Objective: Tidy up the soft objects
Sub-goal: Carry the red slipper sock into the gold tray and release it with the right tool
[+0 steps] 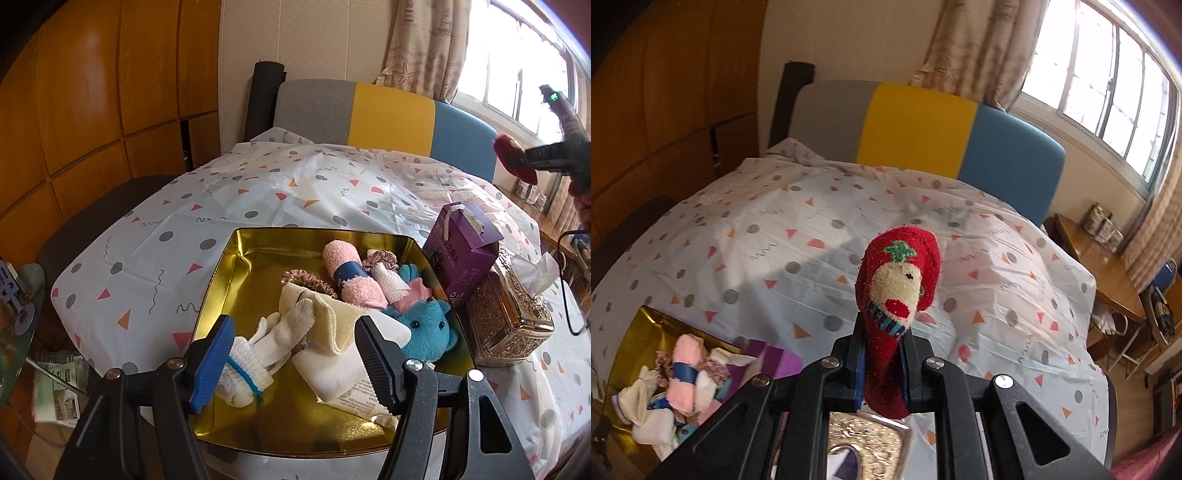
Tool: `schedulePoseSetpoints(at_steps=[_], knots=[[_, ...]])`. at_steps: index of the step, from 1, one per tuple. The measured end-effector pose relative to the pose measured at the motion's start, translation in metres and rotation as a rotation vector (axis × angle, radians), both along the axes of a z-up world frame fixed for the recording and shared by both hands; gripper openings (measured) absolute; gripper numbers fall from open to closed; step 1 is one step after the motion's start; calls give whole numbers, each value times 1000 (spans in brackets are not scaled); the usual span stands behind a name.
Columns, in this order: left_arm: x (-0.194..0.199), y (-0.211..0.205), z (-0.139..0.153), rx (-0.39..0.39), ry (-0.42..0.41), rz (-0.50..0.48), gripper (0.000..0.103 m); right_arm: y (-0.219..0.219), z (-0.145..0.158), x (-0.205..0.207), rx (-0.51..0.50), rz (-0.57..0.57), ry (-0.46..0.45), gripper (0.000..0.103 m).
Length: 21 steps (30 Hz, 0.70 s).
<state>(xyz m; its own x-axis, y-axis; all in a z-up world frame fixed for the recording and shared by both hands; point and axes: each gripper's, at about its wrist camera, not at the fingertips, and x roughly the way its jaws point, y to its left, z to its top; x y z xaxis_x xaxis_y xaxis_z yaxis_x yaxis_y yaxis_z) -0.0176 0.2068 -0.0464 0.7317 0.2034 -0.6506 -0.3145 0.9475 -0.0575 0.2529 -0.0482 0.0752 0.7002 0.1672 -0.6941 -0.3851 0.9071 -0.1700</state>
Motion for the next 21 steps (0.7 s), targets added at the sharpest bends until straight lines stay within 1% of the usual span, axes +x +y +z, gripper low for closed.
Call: schedulePoseSetpoints(at_steps=[6,10,14,21], knots=[[-2,6,0,-1,-6,20,70,55,1,-36,36,162,20,12],[-6,11,2,-1,-12,38,71,91,-7,-64,52,262,57,12],[-11,16,4,6,-25,57,74,114,-26,-89,75,328,120,12],[-15,20,6,7,-30,71,74,135,-73,-134,74,399,201,12]])
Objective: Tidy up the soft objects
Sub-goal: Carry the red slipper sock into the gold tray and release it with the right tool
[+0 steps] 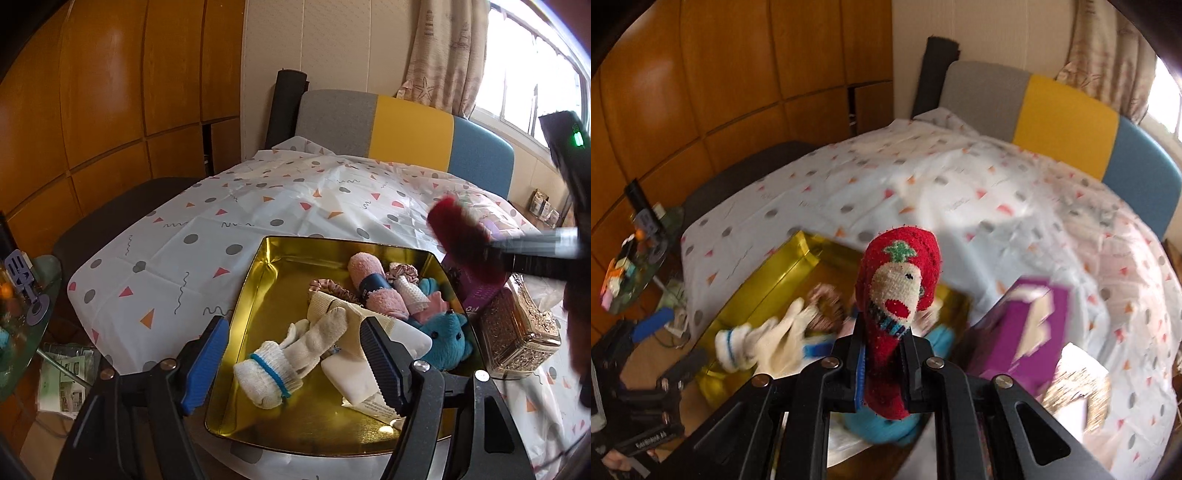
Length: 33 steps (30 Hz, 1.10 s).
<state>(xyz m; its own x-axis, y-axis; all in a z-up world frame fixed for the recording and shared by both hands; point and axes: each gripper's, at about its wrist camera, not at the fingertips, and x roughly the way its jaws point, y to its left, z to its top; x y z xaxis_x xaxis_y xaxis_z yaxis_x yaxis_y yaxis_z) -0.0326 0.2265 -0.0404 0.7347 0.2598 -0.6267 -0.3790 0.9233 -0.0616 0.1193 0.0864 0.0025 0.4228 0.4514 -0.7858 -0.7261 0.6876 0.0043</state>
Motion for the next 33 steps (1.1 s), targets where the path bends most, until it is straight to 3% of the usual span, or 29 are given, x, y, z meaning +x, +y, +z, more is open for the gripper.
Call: schedulePoseSetpoints(at_steps=[9,18,26,33], knots=[[-1,3,-2,-4,-1,10,76,-1,-50,-39,-9,-4,71,12],[-1,0,-3,12,4,28,87,8,-89,-27,-66,-73,111,16],[-1,-2,-2,23,4,41,94,3,-82,-34,-12,-86,81,39],[-3,-6,2,44,-1,53,103,-7,-59,-43,38,-141,10,40]])
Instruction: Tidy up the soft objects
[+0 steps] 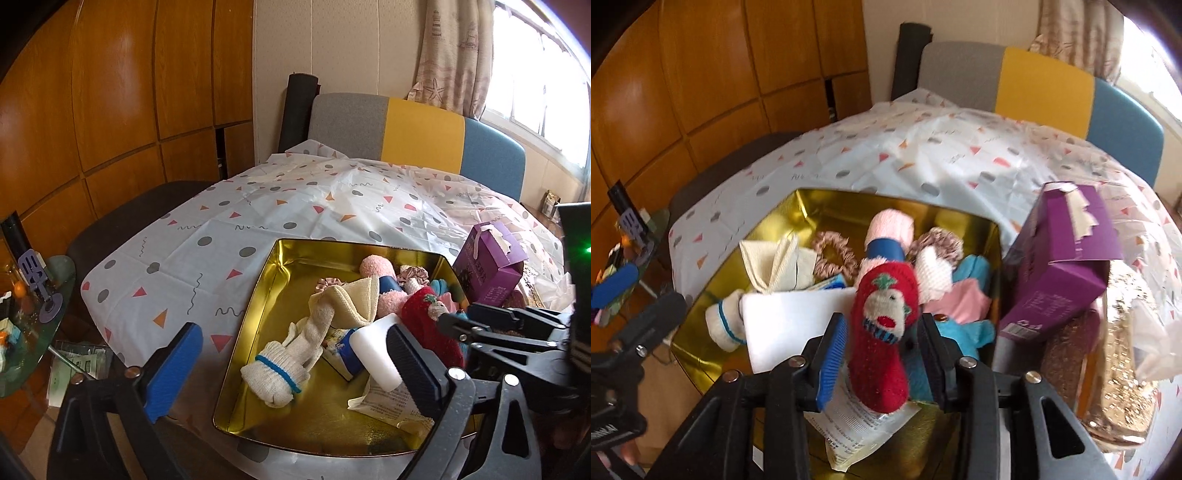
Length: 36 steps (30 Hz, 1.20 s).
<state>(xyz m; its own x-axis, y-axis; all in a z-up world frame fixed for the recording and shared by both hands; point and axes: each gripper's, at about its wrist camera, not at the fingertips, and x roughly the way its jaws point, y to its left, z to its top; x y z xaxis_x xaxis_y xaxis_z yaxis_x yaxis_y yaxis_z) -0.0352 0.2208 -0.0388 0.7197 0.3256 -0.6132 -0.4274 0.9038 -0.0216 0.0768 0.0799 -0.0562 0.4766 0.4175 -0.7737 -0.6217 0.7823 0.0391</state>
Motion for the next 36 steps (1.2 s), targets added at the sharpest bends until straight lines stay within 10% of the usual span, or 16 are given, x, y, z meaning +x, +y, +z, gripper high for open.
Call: schedulePoseSetpoints(at_steps=[15,36], knots=[[0,-31,9,33,-5,-26,103,-59,28,-35,70,-264,-152,40],[0,-40,8,58,9,-21,103,-70,21,-43,53,-310,-174,40]])
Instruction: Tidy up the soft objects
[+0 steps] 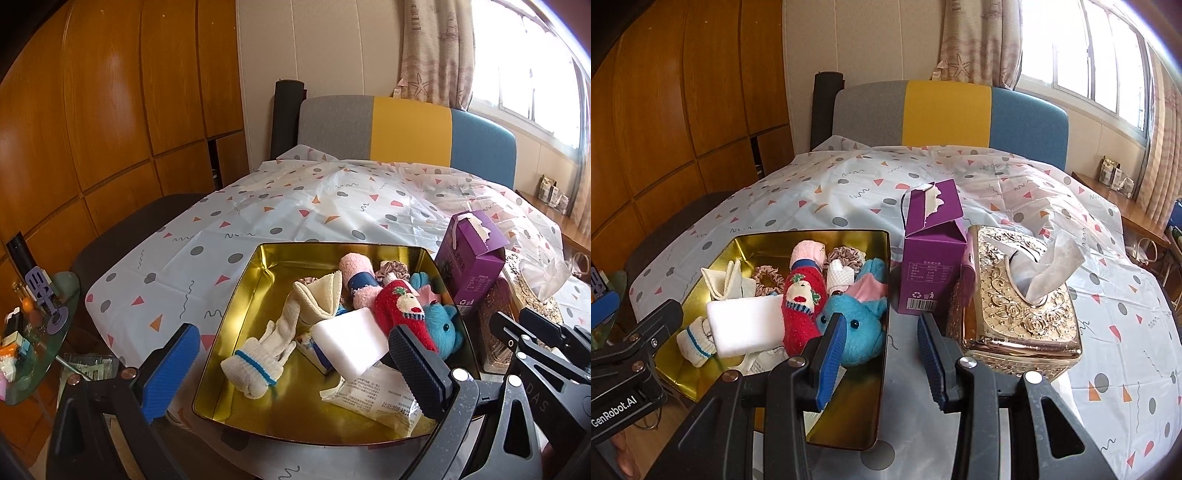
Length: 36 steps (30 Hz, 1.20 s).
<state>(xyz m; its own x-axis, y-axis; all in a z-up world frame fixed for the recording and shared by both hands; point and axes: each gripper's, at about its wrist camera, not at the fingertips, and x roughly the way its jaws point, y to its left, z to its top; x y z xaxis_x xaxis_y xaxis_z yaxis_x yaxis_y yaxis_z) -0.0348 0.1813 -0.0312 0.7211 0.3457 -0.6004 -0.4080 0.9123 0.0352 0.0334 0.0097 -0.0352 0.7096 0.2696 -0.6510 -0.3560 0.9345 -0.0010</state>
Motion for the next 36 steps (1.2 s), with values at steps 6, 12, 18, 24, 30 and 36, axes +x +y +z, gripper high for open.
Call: schedulePoseSetpoints(at_steps=[6,12,18,24,30,36], knots=[[-1,2,-1,-3,2,6,103,2,0,1,-2,5,4,40],[-1,3,-1,1,2,8,103,3,-1,0,-3,6,3,40],[-2,4,-2,-6,3,13,103,4,-1,0,-4,8,1,40],[-2,4,-2,-5,4,12,103,4,-1,0,-3,8,6,40],[-2,4,-2,-6,4,12,103,3,-2,0,-2,9,7,40],[-3,4,-3,-6,6,10,103,4,-2,1,-3,7,8,40]])
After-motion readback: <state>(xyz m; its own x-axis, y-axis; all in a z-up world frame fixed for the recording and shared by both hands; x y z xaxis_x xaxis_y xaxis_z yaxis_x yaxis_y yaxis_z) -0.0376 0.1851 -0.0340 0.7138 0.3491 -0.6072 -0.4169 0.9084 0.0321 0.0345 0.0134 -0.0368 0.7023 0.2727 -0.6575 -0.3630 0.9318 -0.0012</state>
